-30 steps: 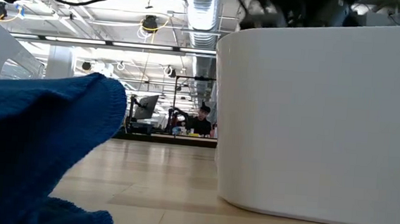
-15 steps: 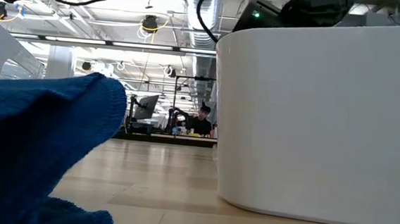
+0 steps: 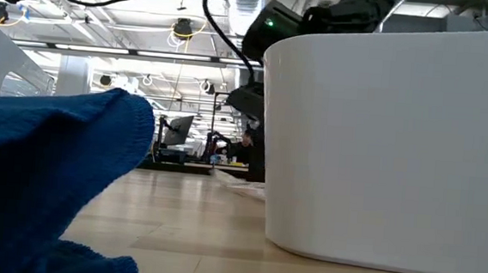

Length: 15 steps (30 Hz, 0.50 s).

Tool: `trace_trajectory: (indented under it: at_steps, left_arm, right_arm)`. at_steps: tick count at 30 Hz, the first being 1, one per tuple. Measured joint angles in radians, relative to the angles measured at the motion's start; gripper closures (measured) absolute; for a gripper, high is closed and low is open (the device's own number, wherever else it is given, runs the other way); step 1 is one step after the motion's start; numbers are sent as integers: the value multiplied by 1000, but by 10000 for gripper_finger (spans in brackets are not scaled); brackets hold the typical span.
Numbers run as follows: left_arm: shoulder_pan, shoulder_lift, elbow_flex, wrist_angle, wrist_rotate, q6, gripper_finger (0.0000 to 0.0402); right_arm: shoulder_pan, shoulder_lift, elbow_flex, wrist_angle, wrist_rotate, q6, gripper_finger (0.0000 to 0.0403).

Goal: Pick & Place Toothbrushes
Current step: Put the orange toothbrush into the black bin

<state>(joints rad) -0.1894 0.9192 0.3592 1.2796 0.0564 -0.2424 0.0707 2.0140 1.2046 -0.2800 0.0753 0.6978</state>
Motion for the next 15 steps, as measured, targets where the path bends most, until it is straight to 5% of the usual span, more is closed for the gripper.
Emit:
trace_trajectory:
  at_steps: [15]
  left_arm:
    - [0, 0, 0, -1, 0, 0, 398]
  right_arm:
    - [111, 39, 141, -7, -26, -225, 402]
